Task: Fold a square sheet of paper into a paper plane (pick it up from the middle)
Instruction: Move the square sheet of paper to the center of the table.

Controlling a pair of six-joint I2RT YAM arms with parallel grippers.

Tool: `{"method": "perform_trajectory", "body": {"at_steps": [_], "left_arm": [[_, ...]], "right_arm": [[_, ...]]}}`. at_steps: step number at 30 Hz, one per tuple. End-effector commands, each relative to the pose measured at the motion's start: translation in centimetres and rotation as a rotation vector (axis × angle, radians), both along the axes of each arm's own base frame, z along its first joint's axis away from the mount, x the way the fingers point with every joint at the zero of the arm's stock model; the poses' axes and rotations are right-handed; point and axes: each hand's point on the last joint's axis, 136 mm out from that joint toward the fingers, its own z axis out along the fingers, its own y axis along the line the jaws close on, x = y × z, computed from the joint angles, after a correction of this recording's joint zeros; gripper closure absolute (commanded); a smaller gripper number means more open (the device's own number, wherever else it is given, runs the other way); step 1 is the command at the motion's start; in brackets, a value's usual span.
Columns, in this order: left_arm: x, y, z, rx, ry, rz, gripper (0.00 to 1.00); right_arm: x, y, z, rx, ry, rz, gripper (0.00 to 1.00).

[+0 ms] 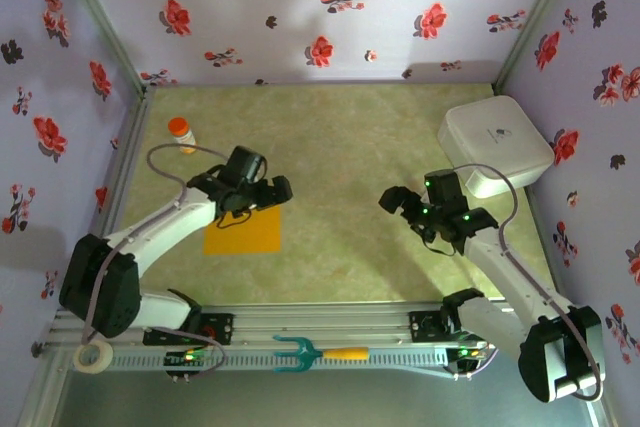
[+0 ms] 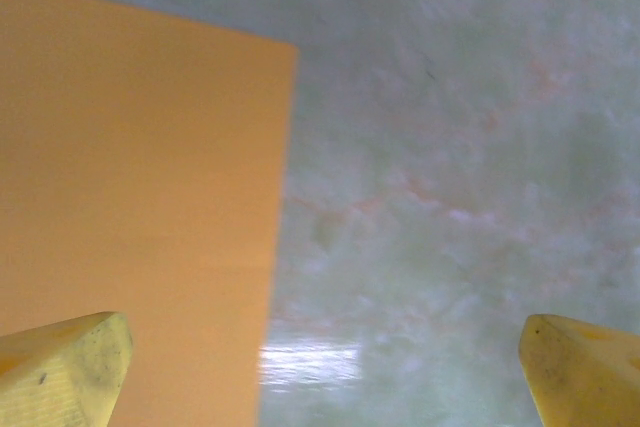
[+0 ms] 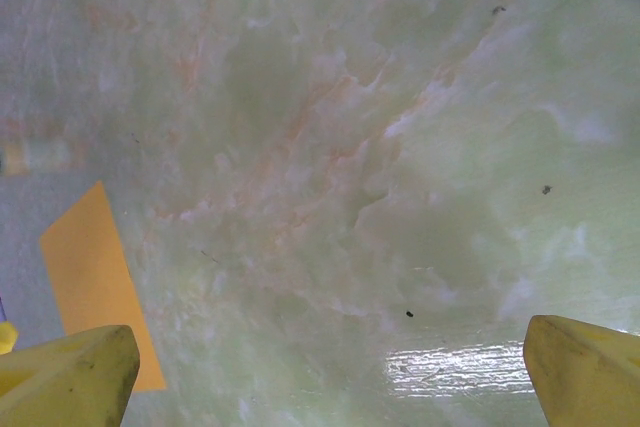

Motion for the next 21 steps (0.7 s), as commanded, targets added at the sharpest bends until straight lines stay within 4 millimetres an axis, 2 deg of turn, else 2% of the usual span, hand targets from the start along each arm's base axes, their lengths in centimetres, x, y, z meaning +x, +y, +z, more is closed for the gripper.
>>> {"method": "perform_trajectory", "body": {"at_steps": [1,4,9,15,21], "left_arm": [[-1.6,3.9,-1.7,0.199,0.083,-0.078,0.03],[-1.5,4.1,-2.5,0.224,0.123,-0.134,0.05],[-1.3,2.9,-3.7,0.198,0.174,-0.185,0.07],[-1.3,2.5,-5.6,0.188,0.224,-0.172,0.07],[-2.2,0.2,-7.7,0.092,0.267,-0.14,0.08]], "right_arm": [[0.5,0.4,0.9,0.007,-0.03,0.019,0.01],[0.8,0.8,1.0,0.021,-0.034,0.02,0.01],[1.2,1.8,1.1,0.038,-0.033,0.043,0.01],[1.7,2.9,0.4,0.056,-0.019,0.052,0.01],[2.1,3.1,-0.2,0.047,-0.009,0.051,0.01]]}}
